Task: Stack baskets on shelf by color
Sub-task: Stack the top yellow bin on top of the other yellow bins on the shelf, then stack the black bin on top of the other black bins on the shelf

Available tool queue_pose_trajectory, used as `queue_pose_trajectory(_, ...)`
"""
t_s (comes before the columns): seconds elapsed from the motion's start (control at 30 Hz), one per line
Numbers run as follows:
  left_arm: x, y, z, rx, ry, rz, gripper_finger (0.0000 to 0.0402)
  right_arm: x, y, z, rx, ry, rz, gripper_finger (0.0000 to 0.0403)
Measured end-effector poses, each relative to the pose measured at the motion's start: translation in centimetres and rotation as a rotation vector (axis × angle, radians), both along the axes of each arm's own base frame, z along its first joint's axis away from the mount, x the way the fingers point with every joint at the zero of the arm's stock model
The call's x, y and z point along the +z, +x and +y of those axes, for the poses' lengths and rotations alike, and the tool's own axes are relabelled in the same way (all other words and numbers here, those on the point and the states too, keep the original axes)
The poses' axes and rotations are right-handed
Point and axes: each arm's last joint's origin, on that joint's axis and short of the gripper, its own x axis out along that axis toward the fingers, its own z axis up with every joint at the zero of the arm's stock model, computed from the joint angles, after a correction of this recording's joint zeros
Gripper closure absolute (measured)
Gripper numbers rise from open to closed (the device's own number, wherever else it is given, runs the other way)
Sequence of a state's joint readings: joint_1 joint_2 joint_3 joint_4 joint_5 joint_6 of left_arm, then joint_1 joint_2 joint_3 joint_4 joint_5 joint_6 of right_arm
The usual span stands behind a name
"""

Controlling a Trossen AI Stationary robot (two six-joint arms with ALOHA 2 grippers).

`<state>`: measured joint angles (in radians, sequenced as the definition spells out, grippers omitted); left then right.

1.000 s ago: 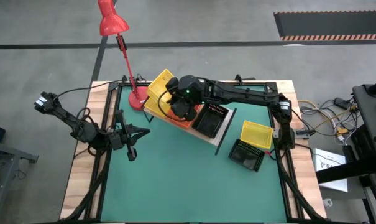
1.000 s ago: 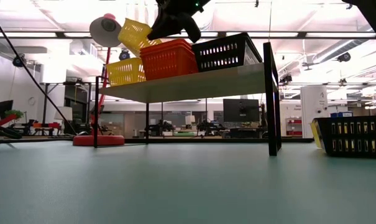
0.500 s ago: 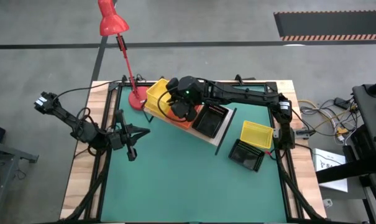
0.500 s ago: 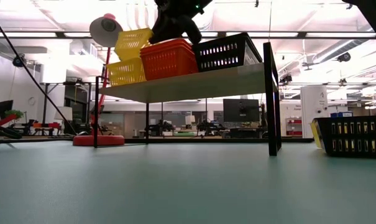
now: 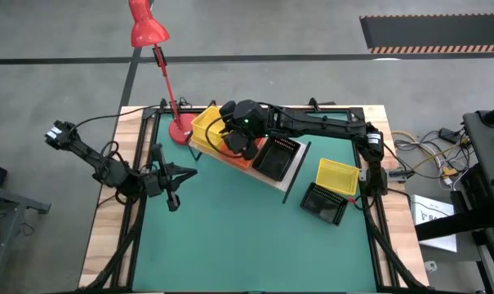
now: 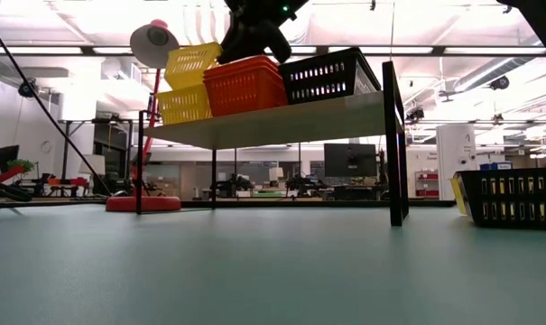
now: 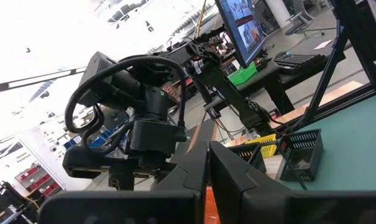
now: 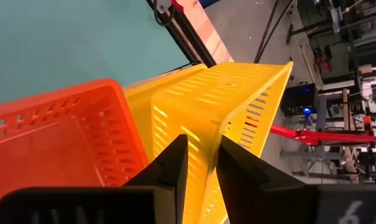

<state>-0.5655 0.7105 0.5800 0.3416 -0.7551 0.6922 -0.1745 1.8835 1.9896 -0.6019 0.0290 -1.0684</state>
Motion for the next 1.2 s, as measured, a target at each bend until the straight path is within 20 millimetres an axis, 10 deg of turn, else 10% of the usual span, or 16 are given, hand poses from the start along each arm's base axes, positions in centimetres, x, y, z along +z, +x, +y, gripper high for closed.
queue_pose_trajectory(0.8, 0.0, 0.1, 0.0, 0.001, 0.005, 0.004, 0.04, 0.6, 0.0, 0.3, -0.22, 0.326, -0.084, 0.0332)
queue_pose_trajectory(1.2, -0.4, 0.3, -0.2, 0.002, 0.016, 0.023, 0.04, 3.9, -3.2, 6.9, -0.185, 0.451, 0.014, 0.0384)
